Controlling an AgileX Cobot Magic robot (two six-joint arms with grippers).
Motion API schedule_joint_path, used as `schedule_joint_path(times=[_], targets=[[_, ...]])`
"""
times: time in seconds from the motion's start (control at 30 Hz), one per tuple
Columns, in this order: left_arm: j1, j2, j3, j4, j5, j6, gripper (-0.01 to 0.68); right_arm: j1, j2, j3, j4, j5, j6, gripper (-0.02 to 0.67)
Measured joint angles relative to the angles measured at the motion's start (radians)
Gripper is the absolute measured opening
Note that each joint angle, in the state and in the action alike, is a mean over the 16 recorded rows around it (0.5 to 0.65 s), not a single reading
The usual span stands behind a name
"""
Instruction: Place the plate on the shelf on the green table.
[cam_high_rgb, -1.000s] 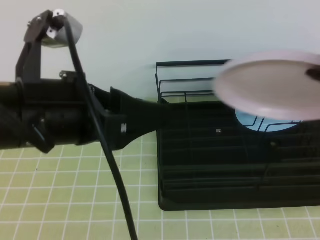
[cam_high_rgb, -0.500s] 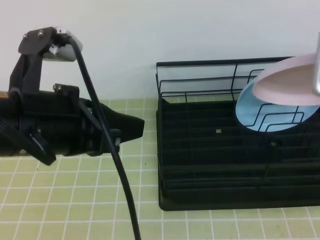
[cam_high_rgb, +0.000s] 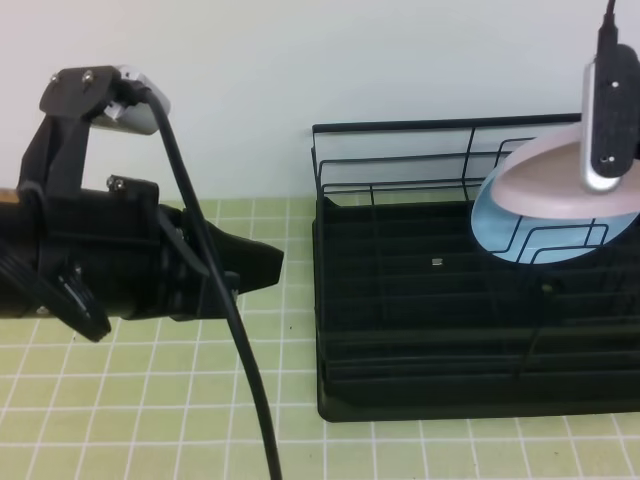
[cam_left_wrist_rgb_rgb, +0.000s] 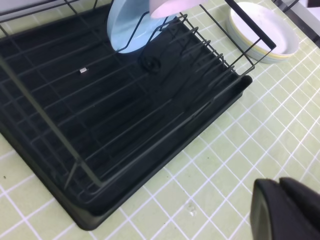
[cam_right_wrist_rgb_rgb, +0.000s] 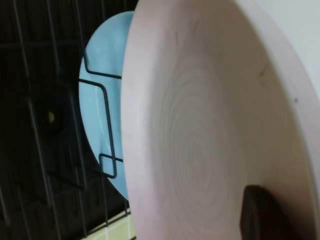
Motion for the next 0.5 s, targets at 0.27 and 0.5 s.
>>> schedule_joint_path(times=[0.27, 0.5], targets=[[0.000, 0.000, 0.000, 0.006, 0.001, 0.000, -0.001, 0.000, 0.043, -0.002, 0.005, -0.015, -0.006, -0.004], [0.000, 0.000, 0.000, 0.011, 0.001, 0.000, -0.001, 0.000, 0.071, -0.002, 0.011, -0.021, 0.004, -0.004]])
